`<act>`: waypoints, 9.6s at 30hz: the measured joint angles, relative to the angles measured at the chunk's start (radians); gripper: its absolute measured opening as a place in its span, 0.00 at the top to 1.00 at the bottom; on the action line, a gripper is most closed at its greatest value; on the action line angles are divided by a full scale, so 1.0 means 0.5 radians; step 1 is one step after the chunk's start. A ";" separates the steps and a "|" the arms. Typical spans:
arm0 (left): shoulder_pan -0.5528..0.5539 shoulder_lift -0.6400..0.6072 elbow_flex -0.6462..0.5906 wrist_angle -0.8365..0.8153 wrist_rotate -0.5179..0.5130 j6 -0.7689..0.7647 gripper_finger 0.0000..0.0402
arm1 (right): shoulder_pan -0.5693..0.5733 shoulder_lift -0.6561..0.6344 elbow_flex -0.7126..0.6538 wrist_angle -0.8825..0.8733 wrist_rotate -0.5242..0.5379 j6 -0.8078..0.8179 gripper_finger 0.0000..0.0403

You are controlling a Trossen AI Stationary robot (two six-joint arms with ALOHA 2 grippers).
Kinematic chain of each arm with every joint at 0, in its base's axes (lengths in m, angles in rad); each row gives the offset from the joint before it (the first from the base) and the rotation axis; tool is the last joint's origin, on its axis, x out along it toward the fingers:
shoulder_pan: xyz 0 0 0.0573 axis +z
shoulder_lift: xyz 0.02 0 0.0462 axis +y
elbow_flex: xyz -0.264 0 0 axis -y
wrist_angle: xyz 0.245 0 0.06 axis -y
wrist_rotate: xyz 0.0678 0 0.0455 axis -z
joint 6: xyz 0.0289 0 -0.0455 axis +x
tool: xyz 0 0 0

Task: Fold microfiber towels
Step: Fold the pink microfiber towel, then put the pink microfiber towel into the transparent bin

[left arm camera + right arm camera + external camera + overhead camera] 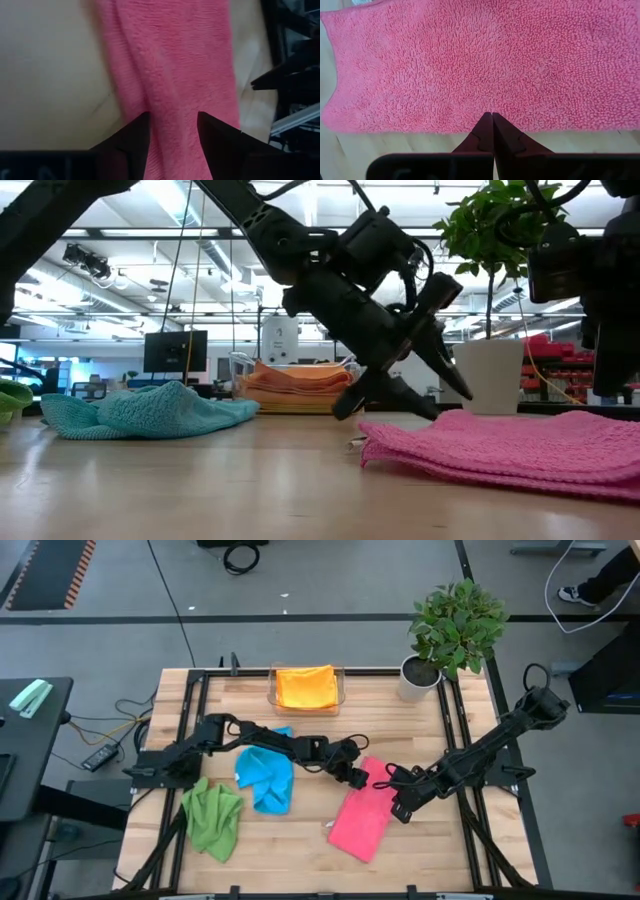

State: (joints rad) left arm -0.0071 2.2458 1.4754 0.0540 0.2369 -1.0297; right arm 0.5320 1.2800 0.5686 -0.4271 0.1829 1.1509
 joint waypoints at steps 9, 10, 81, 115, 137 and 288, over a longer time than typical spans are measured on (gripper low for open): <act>-0.033 0.042 0.007 0.071 -0.035 -0.028 0.63 | 0.000 0.000 0.000 0.007 0.000 0.020 1.00; -0.032 0.042 0.007 0.087 -0.037 -0.027 0.65 | 0.000 0.000 0.000 0.007 0.000 0.021 1.00; -0.300 -0.328 0.008 -0.458 -0.168 0.758 0.74 | 0.473 0.227 0.064 0.642 0.551 0.417 1.00; -0.906 -0.345 0.007 -0.496 -0.226 2.256 0.93 | 0.830 0.895 0.575 0.920 0.413 -0.128 0.95; -0.890 -0.232 0.004 -0.649 -0.563 3.368 0.46 | 0.809 1.044 0.595 1.059 0.620 -1.191 0.44; -0.710 -0.393 -0.058 -0.775 -0.932 -0.546 0.29 | 0.264 -0.536 -0.507 0.087 0.291 1.037 0.30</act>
State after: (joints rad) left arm -0.3623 2.0495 1.4465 -0.3337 -0.2290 -1.3026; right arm 0.6638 1.0119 0.3150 -0.3835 0.3283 1.6692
